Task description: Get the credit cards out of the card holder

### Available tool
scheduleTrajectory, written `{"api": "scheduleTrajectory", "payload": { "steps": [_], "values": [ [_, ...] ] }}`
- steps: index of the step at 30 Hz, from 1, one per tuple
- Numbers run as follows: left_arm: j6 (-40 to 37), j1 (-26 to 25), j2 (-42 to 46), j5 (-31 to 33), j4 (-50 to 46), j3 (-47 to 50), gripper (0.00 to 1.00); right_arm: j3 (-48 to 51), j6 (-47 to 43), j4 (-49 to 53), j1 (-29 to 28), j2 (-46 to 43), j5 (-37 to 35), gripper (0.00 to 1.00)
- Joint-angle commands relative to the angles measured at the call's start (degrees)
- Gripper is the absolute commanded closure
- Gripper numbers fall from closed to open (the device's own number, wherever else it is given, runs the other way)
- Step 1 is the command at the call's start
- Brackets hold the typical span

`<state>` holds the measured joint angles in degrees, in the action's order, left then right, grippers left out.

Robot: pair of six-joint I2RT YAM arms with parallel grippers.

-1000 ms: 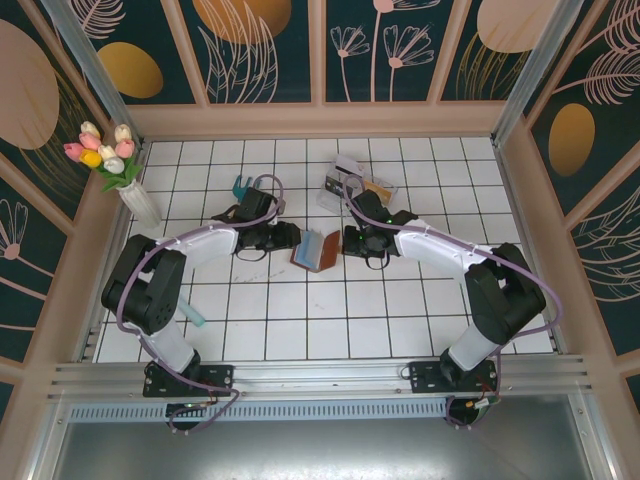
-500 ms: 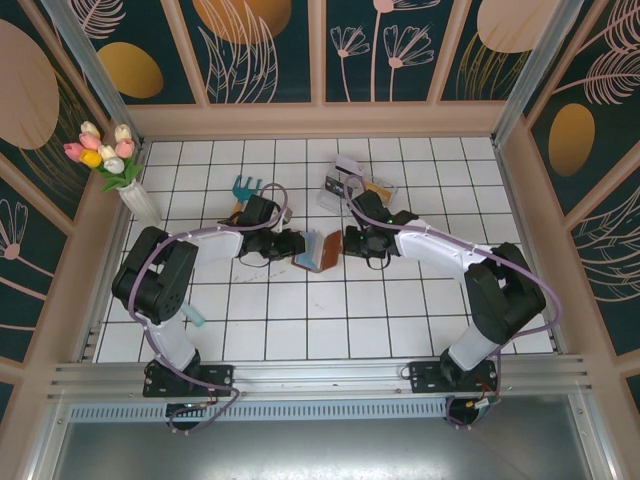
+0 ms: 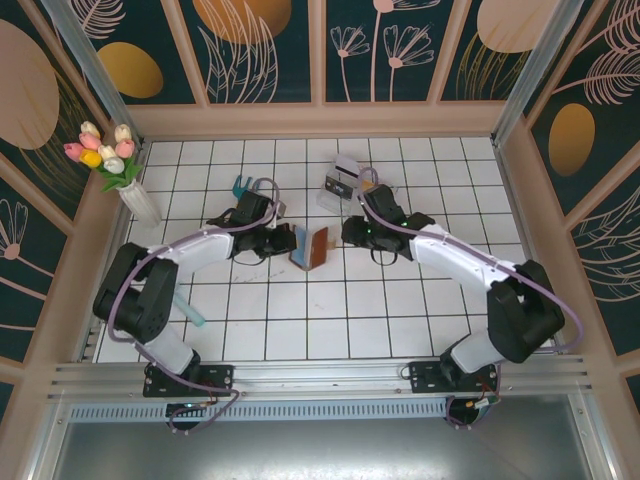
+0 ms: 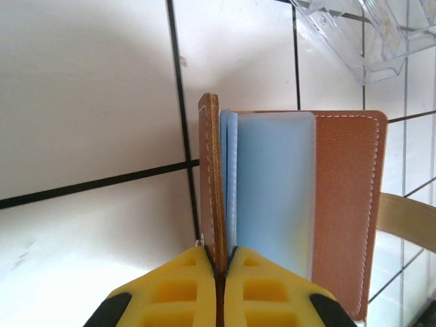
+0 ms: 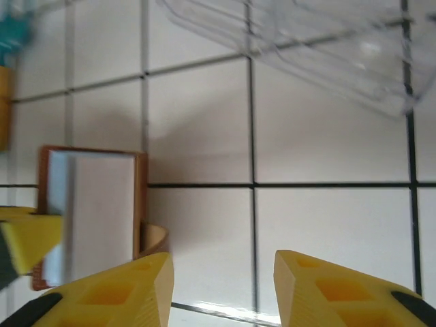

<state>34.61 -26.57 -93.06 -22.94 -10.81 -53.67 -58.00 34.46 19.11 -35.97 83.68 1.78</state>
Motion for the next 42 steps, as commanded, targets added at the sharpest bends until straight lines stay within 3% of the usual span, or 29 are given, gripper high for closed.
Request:
{"api": "scheduleTrajectory", "payload": {
  "steps": [1, 9, 14, 22, 28, 42],
  "values": [
    [-5.6, 0.1, 2.6, 10.1, -12.1, -4.9, 0.99, -1.1, 1.4, -7.7, 0.3, -1.6, 4.1, 0.55],
    [-8.1, -2.8, -0.5, 23.1, -23.8, -10.4, 0.99, -2.8, 8.1, -18.9, -1.2, 6.2, 16.5, 0.61],
    [-7.6, -6.4, -2.2, 26.8, -26.3, -11.9, 1.0, -3.6, 14.3, -20.0, -2.4, 9.4, 14.1, 0.75],
    [-6.1, -8.2, -1.6, 24.4, -23.8, -10.6, 0.99, -5.1, 20.2, -22.0, -2.7, 18.6, 21.8, 0.79],
    [-4.5, -8.2, -2.1, 21.7, -20.7, -9.1, 0.98, -8.2, 19.4, -22.3, -3.8, 23.6, 26.2, 0.78],
    [-3.2, -8.1, -1.3, 18.0, -16.8, -6.6, 0.75, -9.6, 14.6, -15.8, -3.8, 25.9, 22.8, 0.75]
  ]
}}
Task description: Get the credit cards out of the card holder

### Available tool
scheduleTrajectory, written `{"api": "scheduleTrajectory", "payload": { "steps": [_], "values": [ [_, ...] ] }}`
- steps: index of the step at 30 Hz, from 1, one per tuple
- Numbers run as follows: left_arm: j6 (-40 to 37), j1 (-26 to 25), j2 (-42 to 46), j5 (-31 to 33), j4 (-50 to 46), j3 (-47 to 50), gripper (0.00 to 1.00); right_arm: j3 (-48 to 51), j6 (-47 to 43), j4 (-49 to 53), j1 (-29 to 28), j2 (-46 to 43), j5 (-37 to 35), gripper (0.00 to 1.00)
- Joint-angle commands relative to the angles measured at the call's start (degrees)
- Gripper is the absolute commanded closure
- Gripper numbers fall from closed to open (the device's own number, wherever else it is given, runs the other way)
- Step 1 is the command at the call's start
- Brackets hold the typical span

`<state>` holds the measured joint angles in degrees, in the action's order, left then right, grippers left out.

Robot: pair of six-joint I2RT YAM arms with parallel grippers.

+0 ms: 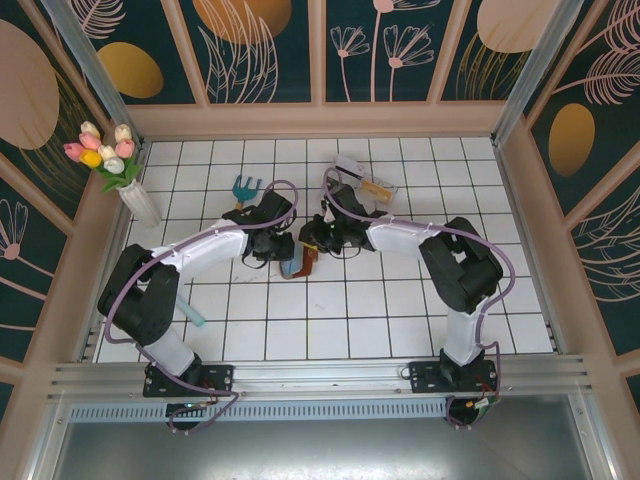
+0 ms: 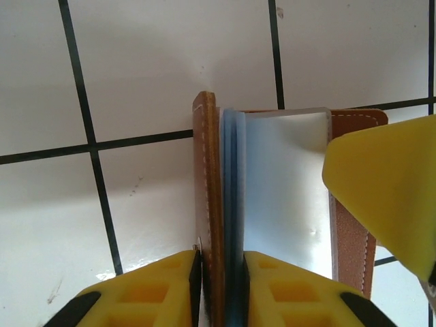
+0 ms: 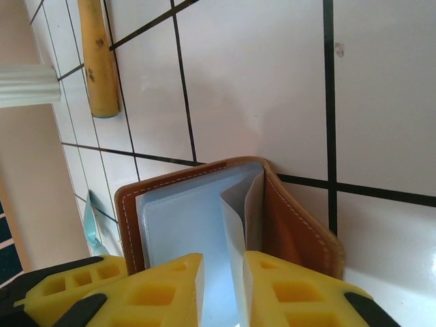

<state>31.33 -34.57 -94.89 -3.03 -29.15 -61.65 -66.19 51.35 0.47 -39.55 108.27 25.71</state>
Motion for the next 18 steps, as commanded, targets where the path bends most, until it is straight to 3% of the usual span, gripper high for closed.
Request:
{"api": "scheduleTrajectory", "payload": {
  "steps": [1, 5, 18],
  "values": [
    [0.0, 0.0, 0.8, -2.7, 2.4, 1.9, 0.74, -1.5, -2.7, 3.2, -0.3, 1.4, -1.4, 0.74],
    [0.7, 0.8, 1.3, -6.1, 5.0, 3.4, 0.72, -1.8, -4.0, 4.6, -0.3, 2.0, -1.8, 0.73],
    [1.0, 3.6, 4.7, -8.8, 6.6, 5.4, 0.47, -1.9, -5.3, 5.1, -0.3, 1.7, -2.3, 0.68]
  ]
}}
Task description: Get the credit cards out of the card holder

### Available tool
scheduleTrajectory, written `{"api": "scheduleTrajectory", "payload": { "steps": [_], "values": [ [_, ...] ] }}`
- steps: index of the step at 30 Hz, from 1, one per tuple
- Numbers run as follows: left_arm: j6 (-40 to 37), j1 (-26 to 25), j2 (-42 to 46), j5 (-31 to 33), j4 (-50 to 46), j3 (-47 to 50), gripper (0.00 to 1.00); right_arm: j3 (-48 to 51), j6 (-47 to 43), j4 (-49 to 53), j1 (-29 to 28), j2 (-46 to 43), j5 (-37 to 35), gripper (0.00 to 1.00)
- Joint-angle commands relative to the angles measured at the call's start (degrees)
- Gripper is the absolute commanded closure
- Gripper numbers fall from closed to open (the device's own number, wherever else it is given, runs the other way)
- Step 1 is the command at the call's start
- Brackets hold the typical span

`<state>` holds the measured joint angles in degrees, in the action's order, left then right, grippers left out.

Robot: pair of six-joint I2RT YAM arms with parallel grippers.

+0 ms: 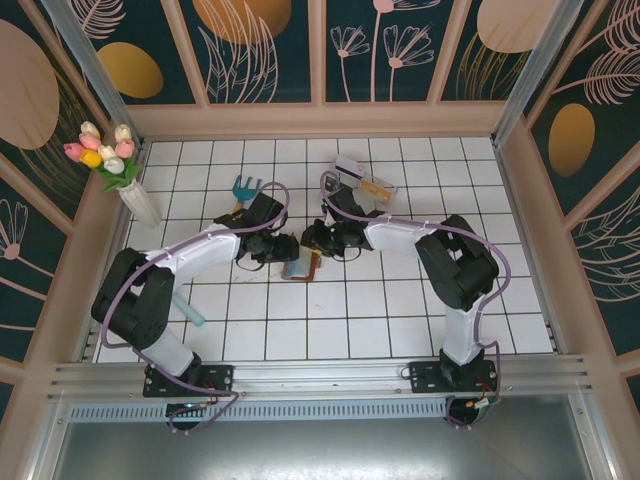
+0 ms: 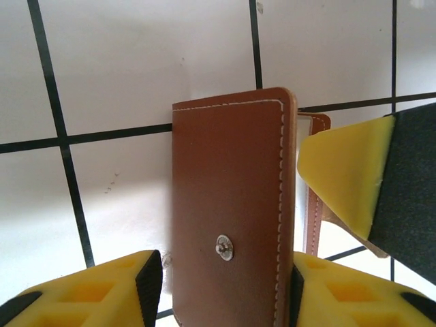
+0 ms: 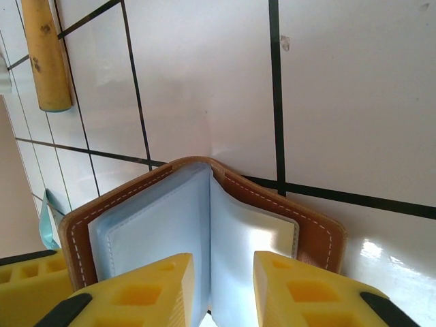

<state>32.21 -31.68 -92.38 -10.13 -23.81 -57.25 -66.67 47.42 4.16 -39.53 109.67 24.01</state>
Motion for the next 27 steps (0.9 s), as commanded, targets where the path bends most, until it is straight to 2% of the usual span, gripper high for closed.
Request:
{"api": "scheduleTrajectory", "payload": {
  "steps": [1, 12, 21, 27],
  "values": [
    [0.2, 0.9, 2.5, -2.3, 1.7, 1.2, 0.46, -1.5, -1.5, 1.4, -0.3, 0.3, -0.6, 0.68],
    [-0.3, 2.0, 1.7, -1.8, 2.6, 4.1, 0.48, -2.9, -2.8, 2.3, -0.7, -0.6, -0.9, 0.65],
    [-0.2, 2.7, 2.8, 0.7, 1.8, 4.9, 0.66, -3.7, -4.2, 5.2, -0.7, -2.0, -4.7, 0.65],
    [-0.2, 4.8, 4.9, 2.5, 1.5, 8.5, 0.66, -3.4, -5.9, 3.0, -0.6, -2.9, -0.6, 0.66]
  ]
}}
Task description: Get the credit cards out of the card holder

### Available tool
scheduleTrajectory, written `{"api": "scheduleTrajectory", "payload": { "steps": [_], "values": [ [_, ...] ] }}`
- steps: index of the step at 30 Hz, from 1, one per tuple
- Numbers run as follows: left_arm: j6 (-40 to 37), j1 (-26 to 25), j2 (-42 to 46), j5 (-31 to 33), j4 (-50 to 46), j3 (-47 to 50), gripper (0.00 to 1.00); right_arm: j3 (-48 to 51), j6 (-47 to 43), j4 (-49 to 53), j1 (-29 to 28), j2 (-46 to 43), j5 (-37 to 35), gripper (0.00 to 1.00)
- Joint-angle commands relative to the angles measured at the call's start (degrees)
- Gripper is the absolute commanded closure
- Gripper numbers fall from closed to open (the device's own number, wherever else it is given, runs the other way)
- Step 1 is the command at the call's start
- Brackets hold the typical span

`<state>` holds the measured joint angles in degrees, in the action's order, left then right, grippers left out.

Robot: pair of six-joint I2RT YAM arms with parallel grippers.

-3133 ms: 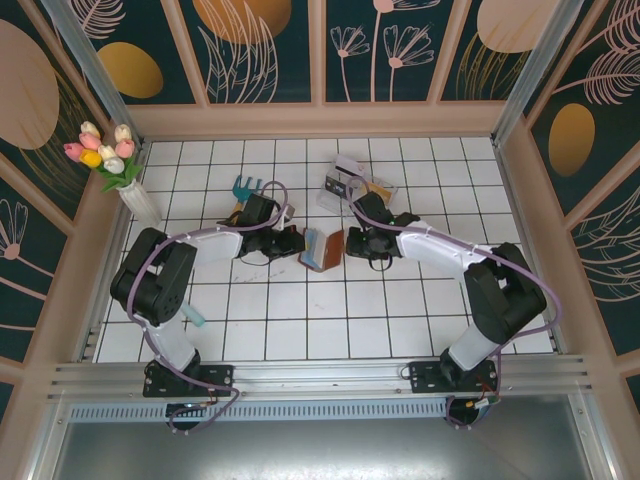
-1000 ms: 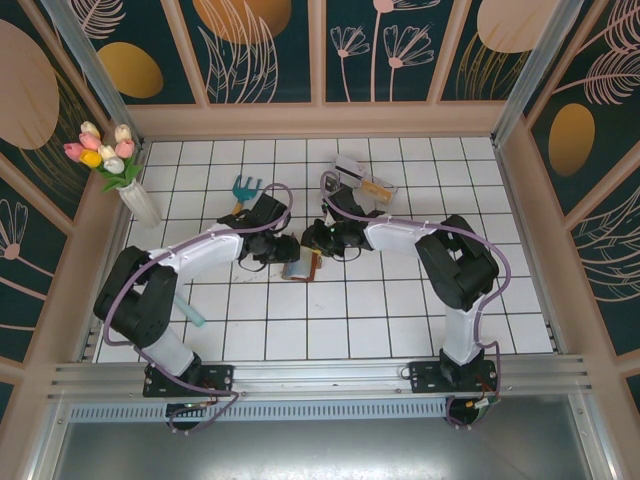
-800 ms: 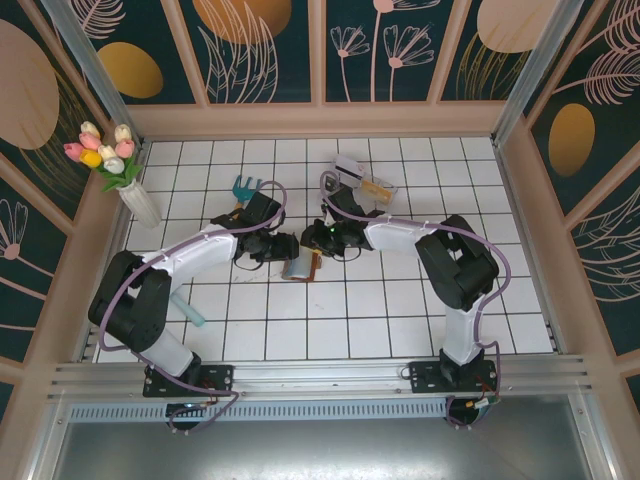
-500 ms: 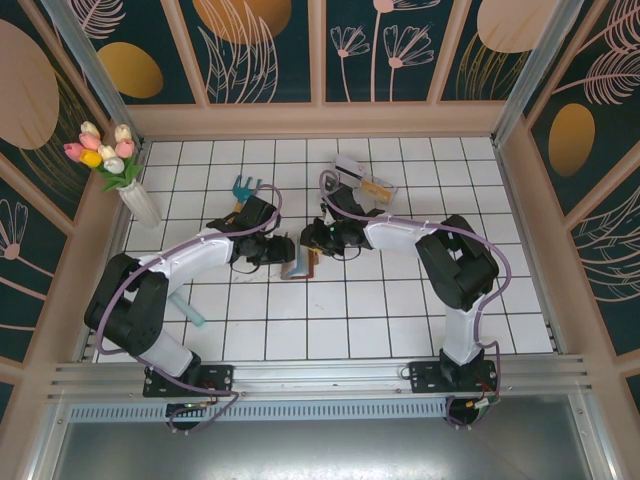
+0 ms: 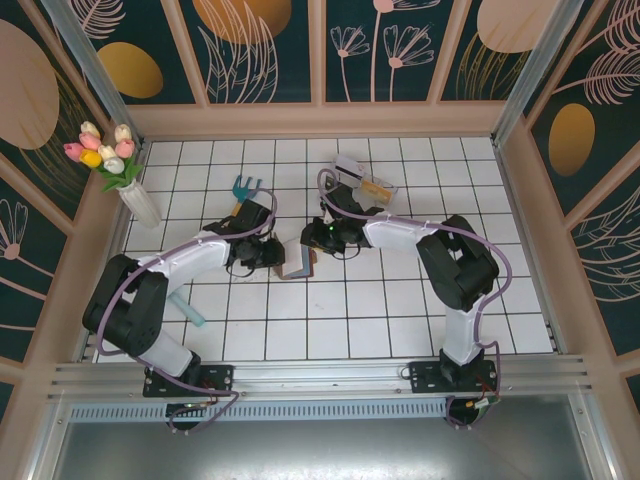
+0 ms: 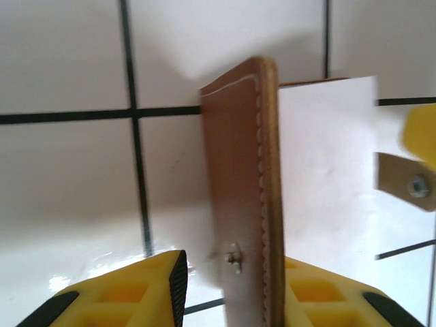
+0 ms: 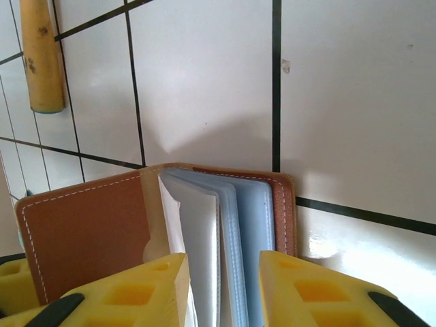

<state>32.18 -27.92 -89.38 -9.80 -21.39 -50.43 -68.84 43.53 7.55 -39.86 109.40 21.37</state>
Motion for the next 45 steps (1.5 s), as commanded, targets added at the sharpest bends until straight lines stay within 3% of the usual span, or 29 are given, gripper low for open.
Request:
{"api": "scheduleTrajectory", "payload": {
  "steps": [1, 10, 17, 27, 45],
  "values": [
    [-0.1, 1.4, 2.1, 2.7, -1.2, 2.2, 0.66, -1.1, -2.2, -0.7, -0.4, -2.8, 2.4, 0.66],
    [0.3, 2.1, 3.3, 8.1, -3.4, 4.1, 0.61, -3.0, -3.9, -0.3, -2.4, -5.5, 0.3, 0.66],
    [0.4, 2.1, 3.0, 5.7, -1.4, 4.3, 0.68, -6.7, -2.6, 2.7, -4.3, -3.7, -0.6, 0.68],
    [0.2, 2.1, 2.4, 5.1, -0.8, 4.6, 0.7, -7.9, 3.0, 3.3, -6.0, 0.7, 2.6, 0.65],
    [0.1, 2.1, 2.4, 4.3, -0.2, 4.7, 0.73, -9.2, 3.1, 8.8, -6.8, 4.4, 1.0, 0.62]
  ]
}}
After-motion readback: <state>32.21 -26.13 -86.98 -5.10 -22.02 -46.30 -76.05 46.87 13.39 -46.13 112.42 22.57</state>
